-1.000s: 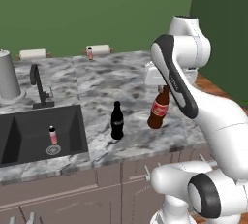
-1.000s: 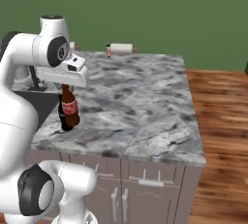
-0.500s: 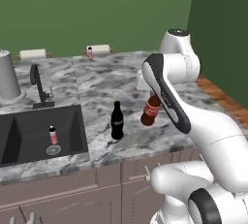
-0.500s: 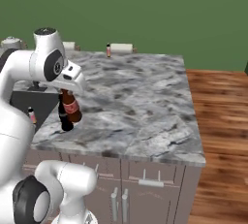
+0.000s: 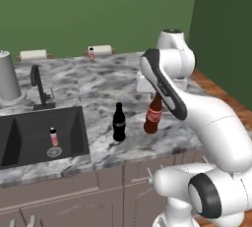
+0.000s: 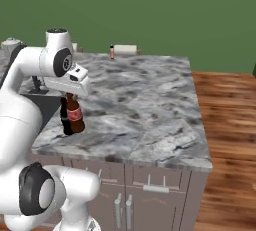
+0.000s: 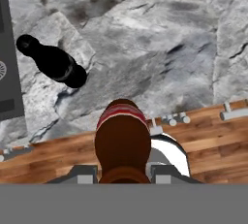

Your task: Place the large bottle from the dining counter next to the other large bottle outside the sink, and place the small bottle from the dining counter next to the other small bottle inside the sink.

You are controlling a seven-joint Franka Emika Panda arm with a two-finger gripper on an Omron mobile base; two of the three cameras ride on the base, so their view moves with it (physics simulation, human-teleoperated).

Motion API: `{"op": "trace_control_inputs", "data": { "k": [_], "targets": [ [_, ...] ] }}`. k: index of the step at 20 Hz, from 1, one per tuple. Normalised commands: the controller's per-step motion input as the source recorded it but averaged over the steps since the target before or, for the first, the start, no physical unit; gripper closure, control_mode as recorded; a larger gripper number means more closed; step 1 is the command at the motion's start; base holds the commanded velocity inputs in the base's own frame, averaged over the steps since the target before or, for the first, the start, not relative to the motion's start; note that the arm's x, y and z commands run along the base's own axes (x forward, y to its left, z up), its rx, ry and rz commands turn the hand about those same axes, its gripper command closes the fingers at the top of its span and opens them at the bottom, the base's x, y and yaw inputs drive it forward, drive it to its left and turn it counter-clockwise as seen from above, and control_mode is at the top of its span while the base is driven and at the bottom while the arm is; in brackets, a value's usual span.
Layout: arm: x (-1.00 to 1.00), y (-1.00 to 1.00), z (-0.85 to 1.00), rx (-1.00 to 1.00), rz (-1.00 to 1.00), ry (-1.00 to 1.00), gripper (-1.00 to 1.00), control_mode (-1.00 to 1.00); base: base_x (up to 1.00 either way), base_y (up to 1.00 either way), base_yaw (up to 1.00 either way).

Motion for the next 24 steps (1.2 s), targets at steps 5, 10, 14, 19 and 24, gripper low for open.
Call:
{"op": "trace_control_inputs", "data": {
  "k": [5, 10, 14, 19, 24],
  "targets": [
    [0.06, 0.08, -0.08, 0.0, -0.01, 0.15, 1.0, -1.0, 0.0, 0.0, 0.0],
    [0.04, 0.12, -0.39, 0.0, -0.07, -0.08, 1.0, -1.0, 0.0, 0.0, 0.0],
    [0.3, 0.05, -0.34, 0.0, -0.09, -0.06, 1.0, -1.0, 0.0, 0.0, 0.0],
    [0.64, 0.0, -0.05, 0.0, -0.09, 0.05, 1.0, -1.0, 0.0, 0.0, 0.0],
    [0.45, 0.0, -0.03, 0.0, -0.07, 0.17, 1.0, -1.0, 0.0, 0.0, 0.0]
  ]
}}
